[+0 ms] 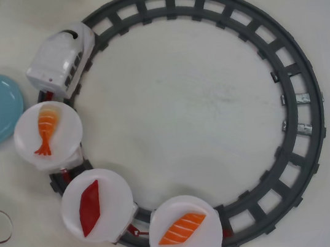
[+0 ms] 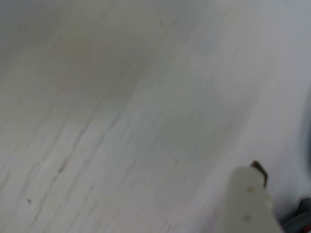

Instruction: Pick up the sushi from the Shinkansen and put it on the blue dish

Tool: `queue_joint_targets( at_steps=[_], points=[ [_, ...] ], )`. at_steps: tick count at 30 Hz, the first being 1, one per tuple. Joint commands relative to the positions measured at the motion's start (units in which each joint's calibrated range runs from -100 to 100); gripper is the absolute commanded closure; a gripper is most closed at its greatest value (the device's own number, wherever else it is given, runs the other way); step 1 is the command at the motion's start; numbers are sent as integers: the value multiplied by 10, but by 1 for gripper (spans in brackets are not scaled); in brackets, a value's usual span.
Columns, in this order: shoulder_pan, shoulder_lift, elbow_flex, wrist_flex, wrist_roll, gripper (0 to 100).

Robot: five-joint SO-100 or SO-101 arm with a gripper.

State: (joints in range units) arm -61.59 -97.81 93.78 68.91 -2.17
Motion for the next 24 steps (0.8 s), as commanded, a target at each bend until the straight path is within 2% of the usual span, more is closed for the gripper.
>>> queue_joint_targets(
  at_steps=[1, 24],
  points=[
    [2, -2, 2, -1, -2, 80],
    [-2, -2, 2, -1, -1, 80]
  ],
)
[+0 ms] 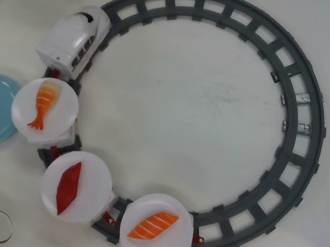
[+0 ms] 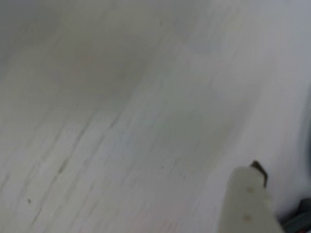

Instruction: Pick up the sushi from the Shinkansen and put it on the blue dish

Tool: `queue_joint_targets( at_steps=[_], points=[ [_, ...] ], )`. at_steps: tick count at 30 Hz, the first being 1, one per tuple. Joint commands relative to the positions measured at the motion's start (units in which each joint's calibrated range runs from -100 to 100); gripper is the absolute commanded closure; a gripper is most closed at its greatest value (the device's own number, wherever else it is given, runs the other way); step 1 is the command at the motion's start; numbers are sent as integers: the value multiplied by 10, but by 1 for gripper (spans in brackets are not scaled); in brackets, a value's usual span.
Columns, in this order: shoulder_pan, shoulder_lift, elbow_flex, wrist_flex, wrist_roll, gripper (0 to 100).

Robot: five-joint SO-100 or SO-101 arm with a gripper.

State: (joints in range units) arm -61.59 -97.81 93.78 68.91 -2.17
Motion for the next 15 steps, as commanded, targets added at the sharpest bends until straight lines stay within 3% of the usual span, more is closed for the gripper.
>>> queue_joint_targets(
  at_steps=[1, 8, 15],
  points=[
    [-2, -2, 2, -1, -1, 80],
    [9, 3, -15, -2, 2, 80],
    [82, 46, -156, -11, 20, 80]
  ],
)
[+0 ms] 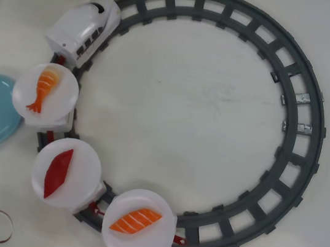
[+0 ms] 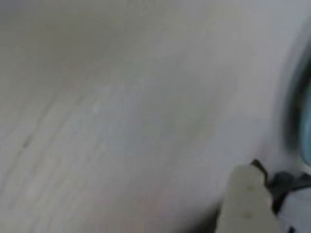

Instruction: Pick up the sushi from the Shinkansen and put it on the blue dish

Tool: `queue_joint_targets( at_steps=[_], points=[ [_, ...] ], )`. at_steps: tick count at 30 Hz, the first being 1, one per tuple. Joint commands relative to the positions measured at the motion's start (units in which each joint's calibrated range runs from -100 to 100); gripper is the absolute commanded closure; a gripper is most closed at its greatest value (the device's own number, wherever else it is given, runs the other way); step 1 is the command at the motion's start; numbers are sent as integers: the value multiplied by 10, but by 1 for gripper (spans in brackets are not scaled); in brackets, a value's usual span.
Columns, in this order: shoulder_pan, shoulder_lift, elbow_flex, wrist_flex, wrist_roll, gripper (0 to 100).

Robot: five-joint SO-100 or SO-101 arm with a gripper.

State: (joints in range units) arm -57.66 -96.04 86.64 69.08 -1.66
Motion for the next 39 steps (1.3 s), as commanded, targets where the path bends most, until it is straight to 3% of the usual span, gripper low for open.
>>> queue_joint_targets(
  at_steps=[1, 9, 19, 32, 39],
  points=[
    [62, 47, -114, -25, 24, 80],
    [270, 283, -418, -51, 43, 80],
    [378, 495, -740, 275, 43, 80],
    [373, 495, -627, 283, 40, 80],
    [379, 502, -555, 195, 46, 80]
  ],
)
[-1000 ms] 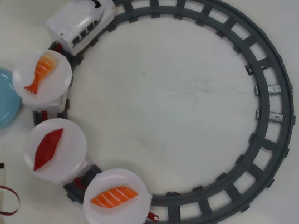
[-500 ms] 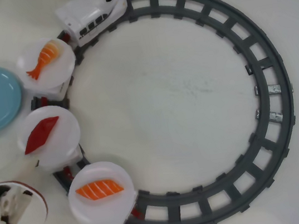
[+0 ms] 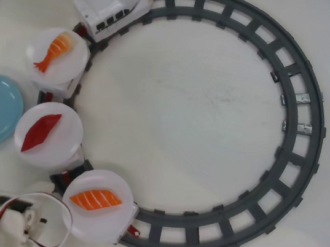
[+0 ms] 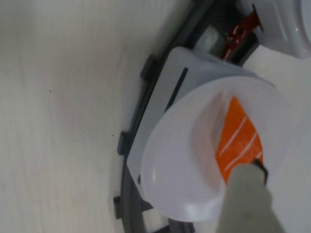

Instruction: Pick up the sushi from the Shinkansen and put it on the blue dish

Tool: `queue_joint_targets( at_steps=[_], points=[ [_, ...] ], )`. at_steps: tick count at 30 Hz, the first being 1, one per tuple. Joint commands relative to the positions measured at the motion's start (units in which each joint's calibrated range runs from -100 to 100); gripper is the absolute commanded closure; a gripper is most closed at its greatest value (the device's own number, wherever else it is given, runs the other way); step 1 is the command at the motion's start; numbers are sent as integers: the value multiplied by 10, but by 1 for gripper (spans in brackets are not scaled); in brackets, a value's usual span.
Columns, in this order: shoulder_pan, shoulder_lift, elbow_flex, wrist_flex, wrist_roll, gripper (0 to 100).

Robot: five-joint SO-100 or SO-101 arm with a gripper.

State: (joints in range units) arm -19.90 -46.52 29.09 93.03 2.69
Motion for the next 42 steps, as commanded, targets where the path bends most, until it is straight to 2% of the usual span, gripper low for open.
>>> queue_joint_targets(
  at_steps=[1, 8, 16, 21, 27, 31, 39, 42],
  points=[
    [1, 9, 35, -65, 2, 80],
    [2, 12, 128, -191, 2, 80],
    [45, 91, 113, -199, 2, 80],
    [38, 184, 68, -199, 0, 80],
    [18, 203, 7, -199, -2, 81],
    [-35, 199, 0, -199, -3, 97],
    [-98, 196, -12, -200, -28, 95],
    [-99, 204, -34, -199, -30, 88]
  ],
)
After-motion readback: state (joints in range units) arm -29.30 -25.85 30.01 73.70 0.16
